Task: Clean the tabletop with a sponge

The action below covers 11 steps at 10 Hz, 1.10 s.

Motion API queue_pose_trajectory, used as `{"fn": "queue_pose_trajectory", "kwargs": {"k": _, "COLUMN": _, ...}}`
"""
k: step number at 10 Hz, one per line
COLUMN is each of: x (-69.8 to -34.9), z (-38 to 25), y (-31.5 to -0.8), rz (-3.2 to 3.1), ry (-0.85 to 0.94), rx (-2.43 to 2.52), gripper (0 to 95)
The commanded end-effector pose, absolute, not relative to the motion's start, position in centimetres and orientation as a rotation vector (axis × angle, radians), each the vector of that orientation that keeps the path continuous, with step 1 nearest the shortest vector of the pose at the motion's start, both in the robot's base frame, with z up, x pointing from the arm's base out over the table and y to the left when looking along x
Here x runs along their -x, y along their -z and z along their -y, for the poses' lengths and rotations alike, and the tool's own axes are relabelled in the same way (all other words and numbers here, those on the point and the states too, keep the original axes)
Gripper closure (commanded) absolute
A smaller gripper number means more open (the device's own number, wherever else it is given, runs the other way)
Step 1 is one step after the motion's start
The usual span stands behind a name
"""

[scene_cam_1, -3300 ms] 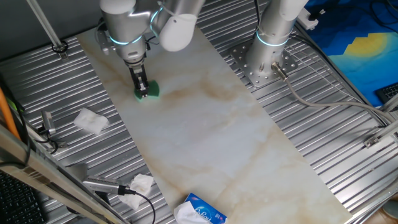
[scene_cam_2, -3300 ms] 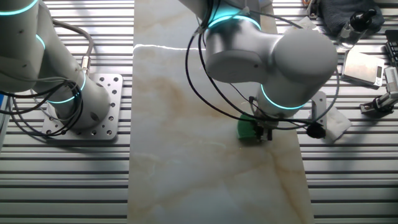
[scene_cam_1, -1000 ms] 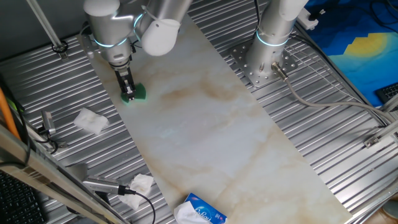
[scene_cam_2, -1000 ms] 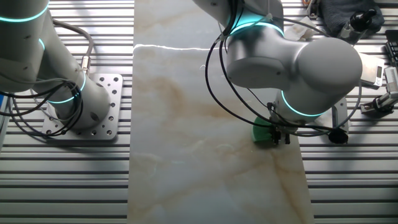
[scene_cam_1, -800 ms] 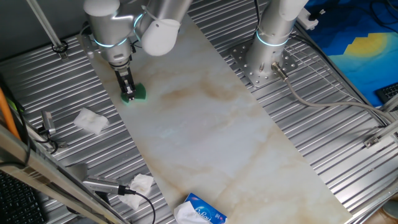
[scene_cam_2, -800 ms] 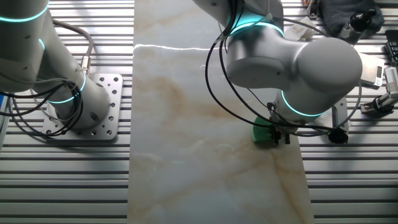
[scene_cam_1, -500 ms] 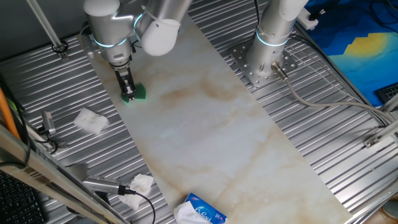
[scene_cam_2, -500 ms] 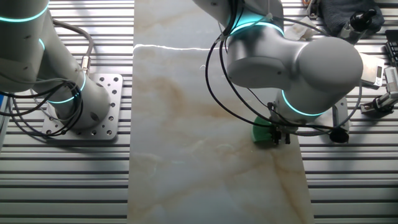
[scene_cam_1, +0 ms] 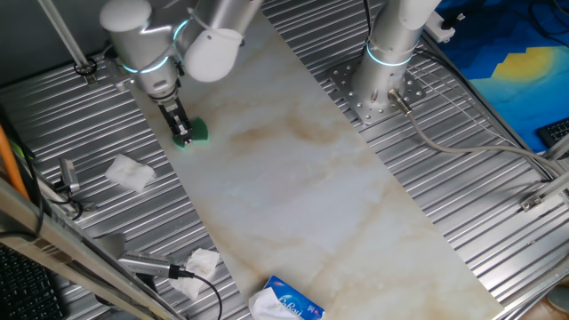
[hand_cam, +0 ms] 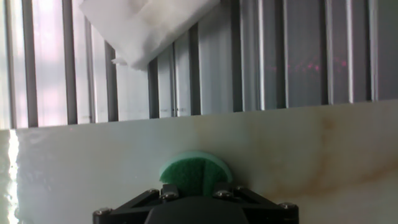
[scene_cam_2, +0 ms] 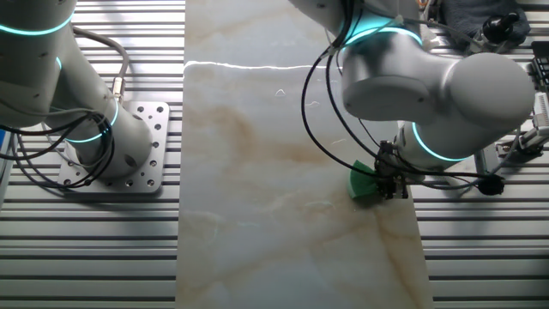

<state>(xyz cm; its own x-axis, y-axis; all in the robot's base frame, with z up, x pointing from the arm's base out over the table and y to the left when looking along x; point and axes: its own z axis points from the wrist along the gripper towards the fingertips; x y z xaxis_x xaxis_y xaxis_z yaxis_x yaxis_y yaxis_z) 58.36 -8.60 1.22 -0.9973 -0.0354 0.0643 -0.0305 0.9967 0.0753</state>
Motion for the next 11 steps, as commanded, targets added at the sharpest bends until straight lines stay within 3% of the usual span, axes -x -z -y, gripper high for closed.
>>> {"fn": "queue_pose_trajectory", "kwargs": {"k": 1, "x": -58.33, "z": 8.57, "y": -1.22, "rz": 3.068, "ry": 0.116, "rx": -0.075, "gripper": 95.0}}
{"fn": "queue_pose_trajectory", "kwargs": {"k": 11, "x": -58.33, "z": 8.57, "y": -1.22, "rz": 3.055, "ry": 0.12, "rx": -0.105, "gripper": 95.0}}
